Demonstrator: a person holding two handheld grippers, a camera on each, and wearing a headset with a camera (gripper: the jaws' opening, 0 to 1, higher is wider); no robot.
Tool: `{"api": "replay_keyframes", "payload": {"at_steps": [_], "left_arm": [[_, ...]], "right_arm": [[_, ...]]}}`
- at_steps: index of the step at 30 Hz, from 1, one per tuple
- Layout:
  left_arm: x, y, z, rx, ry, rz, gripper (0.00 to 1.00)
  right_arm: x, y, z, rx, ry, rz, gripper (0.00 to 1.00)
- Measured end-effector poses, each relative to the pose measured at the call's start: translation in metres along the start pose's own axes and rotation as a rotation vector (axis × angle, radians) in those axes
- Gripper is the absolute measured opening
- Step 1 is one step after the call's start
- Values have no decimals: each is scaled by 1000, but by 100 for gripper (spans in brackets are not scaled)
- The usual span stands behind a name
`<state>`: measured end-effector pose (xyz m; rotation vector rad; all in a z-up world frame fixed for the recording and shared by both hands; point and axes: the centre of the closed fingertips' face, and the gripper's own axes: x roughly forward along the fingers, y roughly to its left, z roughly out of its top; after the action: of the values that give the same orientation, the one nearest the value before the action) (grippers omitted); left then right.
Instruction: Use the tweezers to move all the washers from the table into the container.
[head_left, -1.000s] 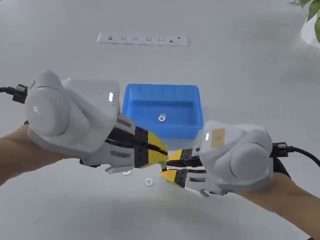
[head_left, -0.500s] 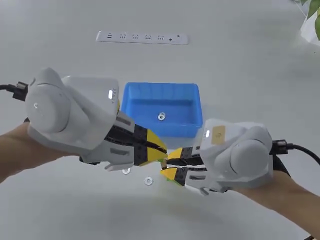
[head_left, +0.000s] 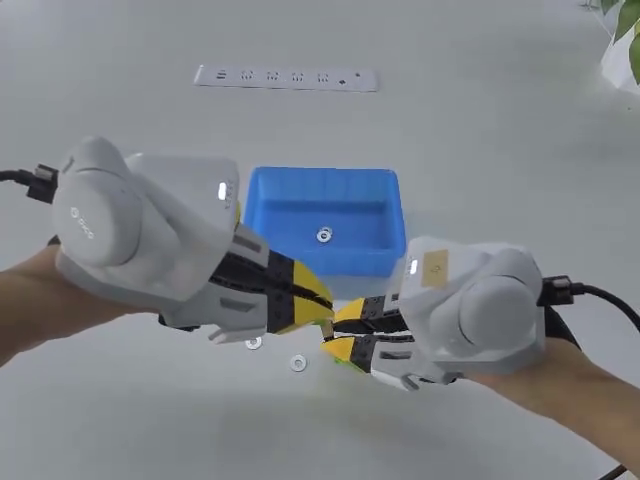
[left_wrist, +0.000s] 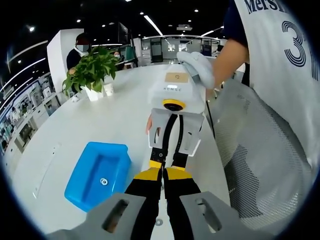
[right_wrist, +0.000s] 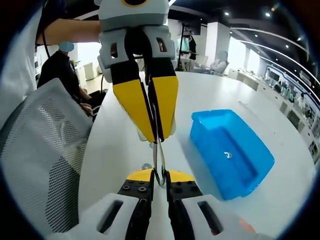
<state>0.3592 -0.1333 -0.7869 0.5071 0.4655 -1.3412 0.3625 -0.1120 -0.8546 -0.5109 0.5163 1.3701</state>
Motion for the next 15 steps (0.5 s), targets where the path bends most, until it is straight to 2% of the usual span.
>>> {"api": "replay_keyframes", "payload": {"at_steps": [7, 15], "left_arm": [[-11, 4, 12, 23, -11, 18, 5], [-29, 14, 33, 80, -31, 55, 5]], "right_arm": [[-8, -4, 16, -17, -23, -19, 10], [-20, -15, 38, -50, -57, -41, 10]]}}
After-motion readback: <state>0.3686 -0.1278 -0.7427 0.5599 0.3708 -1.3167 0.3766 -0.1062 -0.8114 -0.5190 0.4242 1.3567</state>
